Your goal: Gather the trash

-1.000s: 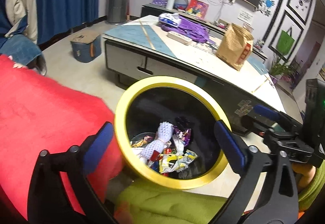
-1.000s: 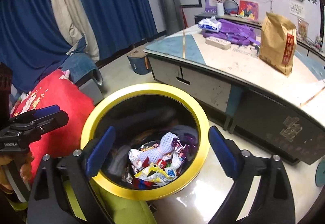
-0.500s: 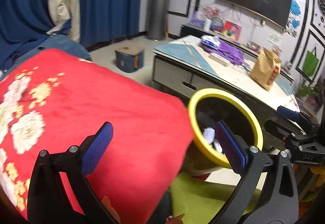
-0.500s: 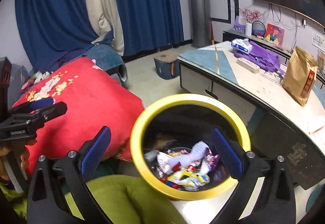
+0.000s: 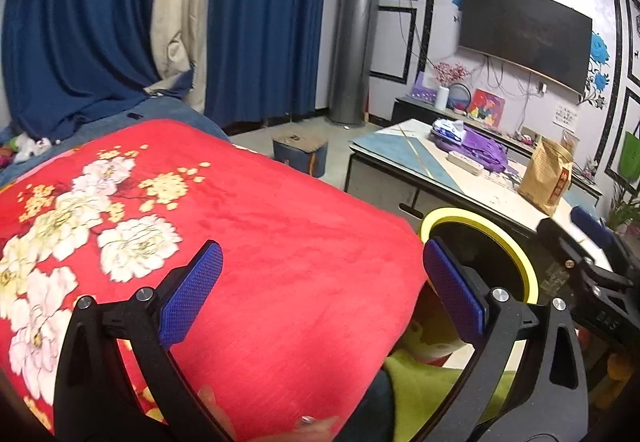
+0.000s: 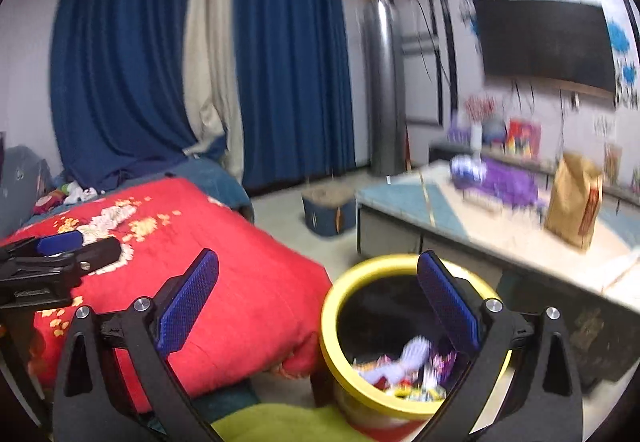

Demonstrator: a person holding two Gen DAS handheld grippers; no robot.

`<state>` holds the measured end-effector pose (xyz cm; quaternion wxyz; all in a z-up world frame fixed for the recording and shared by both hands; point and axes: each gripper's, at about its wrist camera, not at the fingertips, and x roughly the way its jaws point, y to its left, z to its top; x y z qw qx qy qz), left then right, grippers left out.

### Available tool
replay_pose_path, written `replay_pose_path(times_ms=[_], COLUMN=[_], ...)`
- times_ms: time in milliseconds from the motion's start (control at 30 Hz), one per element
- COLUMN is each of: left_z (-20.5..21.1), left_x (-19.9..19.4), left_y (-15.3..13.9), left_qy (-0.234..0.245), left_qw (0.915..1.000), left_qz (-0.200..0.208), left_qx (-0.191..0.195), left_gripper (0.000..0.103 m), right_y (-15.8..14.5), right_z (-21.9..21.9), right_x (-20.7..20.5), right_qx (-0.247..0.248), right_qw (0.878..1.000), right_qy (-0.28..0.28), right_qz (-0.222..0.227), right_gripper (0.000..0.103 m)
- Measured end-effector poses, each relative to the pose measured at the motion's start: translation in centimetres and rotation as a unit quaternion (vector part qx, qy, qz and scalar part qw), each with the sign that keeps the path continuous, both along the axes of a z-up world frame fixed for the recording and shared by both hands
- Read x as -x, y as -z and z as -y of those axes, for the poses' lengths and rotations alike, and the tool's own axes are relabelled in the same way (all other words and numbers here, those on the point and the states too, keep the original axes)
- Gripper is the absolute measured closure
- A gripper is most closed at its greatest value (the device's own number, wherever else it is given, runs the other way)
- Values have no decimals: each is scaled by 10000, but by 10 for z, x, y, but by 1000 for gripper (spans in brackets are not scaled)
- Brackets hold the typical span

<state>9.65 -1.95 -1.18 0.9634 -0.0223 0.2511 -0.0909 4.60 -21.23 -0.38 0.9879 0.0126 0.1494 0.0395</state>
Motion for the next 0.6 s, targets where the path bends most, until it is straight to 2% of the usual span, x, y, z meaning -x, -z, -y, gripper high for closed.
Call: replay_pose_path(times_ms=[167,367,600], left_z=[-9,-4,1], left_x=[17,28,31], left_y=[4,5,7], left_qy=[-161,-147,-113], left_qw=[9996,9989,9986], left_qz=[210,429,490], left_qx=[20,-88,-139], left_gripper=[11,11,11], right_y=[0,4,8], right_z=[-16,-12,-12], right_x=[20,14,12], right_qx=[208,129,50], right_qw=[9990,9998,9999], right_qy=[-184,-92,-75], right_qz=[349,157,53], right_gripper=[6,6,6])
